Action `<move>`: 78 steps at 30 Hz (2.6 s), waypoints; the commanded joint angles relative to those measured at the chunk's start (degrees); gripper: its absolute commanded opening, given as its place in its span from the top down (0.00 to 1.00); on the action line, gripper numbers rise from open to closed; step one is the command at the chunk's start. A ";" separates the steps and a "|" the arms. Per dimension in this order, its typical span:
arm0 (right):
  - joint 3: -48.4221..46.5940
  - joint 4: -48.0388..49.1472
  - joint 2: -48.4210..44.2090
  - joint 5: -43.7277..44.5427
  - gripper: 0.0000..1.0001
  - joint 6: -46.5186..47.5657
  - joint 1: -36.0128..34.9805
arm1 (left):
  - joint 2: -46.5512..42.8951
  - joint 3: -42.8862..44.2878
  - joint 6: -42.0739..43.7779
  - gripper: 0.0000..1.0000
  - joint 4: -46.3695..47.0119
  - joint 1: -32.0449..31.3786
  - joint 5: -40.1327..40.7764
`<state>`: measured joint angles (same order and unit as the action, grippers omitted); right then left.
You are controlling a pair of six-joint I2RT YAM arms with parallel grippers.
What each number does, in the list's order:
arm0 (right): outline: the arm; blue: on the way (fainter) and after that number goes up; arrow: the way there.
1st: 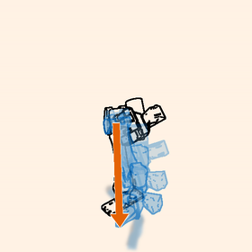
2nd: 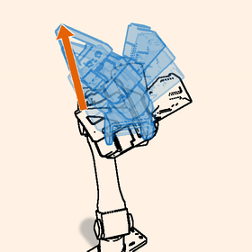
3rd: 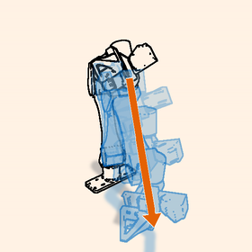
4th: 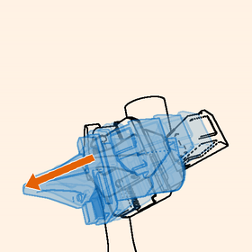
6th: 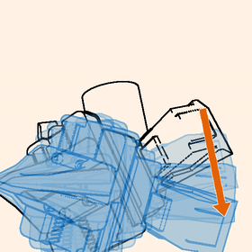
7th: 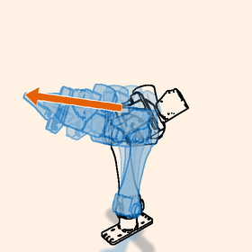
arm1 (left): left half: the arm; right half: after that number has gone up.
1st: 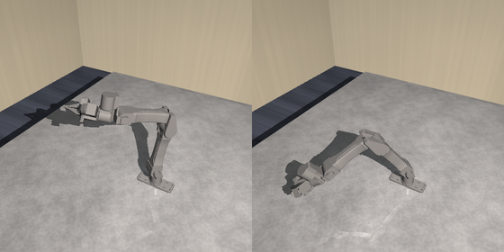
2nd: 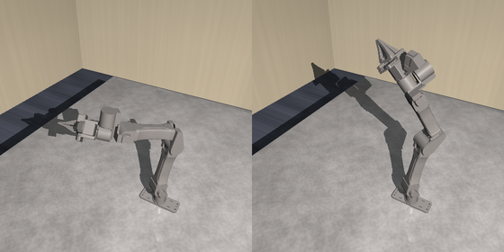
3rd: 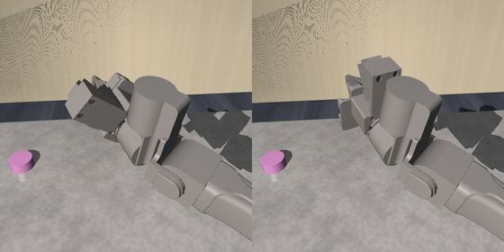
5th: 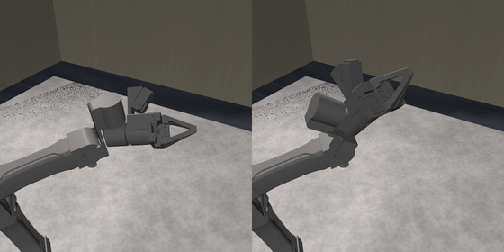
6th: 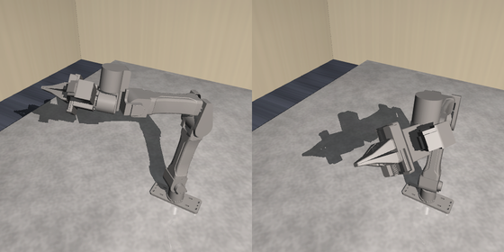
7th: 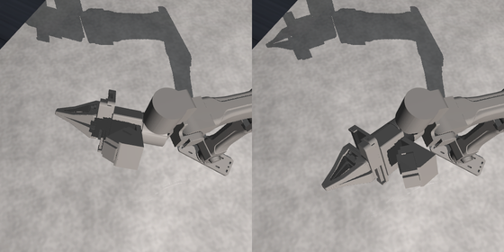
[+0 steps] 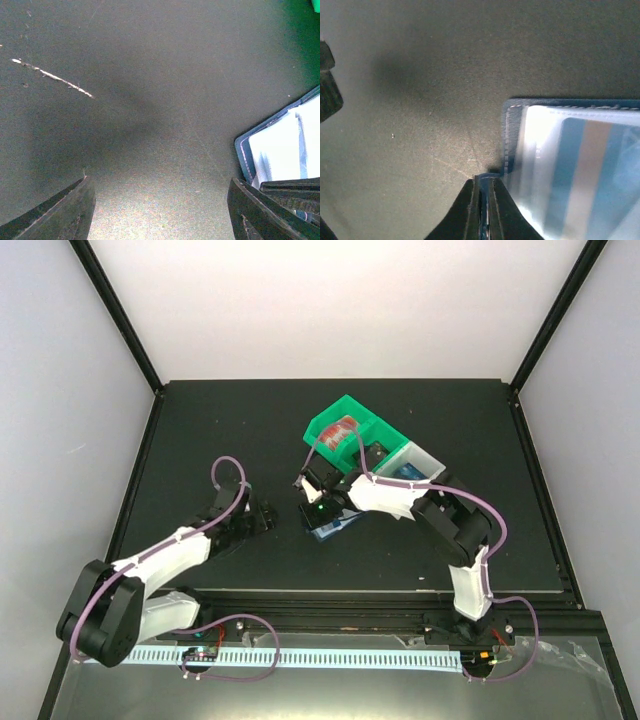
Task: Put the credit cards into the card holder
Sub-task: Close the card holder at the center of the board.
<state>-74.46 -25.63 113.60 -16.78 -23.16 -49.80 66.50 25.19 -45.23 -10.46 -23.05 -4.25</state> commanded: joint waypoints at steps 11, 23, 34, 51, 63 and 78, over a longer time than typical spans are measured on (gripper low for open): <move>-3.17 -1.15 -5.14 -7.20 0.99 -9.92 -0.15 | -8.50 -4.61 -1.57 0.21 2.04 1.83 -3.03; -2.81 4.37 -6.04 -16.16 0.99 -16.00 0.83 | -10.25 -3.68 0.07 0.18 1.42 3.01 -7.52; 0.14 9.61 -6.13 -24.22 0.99 -18.14 5.14 | -10.17 -2.51 0.38 0.17 2.51 3.01 -10.35; 10.22 6.16 -5.68 -21.22 0.99 -8.63 20.14 | -5.38 0.43 5.99 0.11 1.77 2.94 -14.79; 12.14 0.73 -9.85 -3.57 0.88 -3.79 17.29 | 4.23 3.54 3.60 0.11 8.05 -1.72 -19.40; 9.61 -5.84 -20.44 25.44 0.56 -5.71 6.80 | 20.82 13.48 0.71 0.38 6.99 -8.24 -18.51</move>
<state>-62.78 -29.78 95.94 -0.36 -28.99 -40.14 85.80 36.07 -43.72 -2.72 -30.46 -22.81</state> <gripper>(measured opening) 0.408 0.637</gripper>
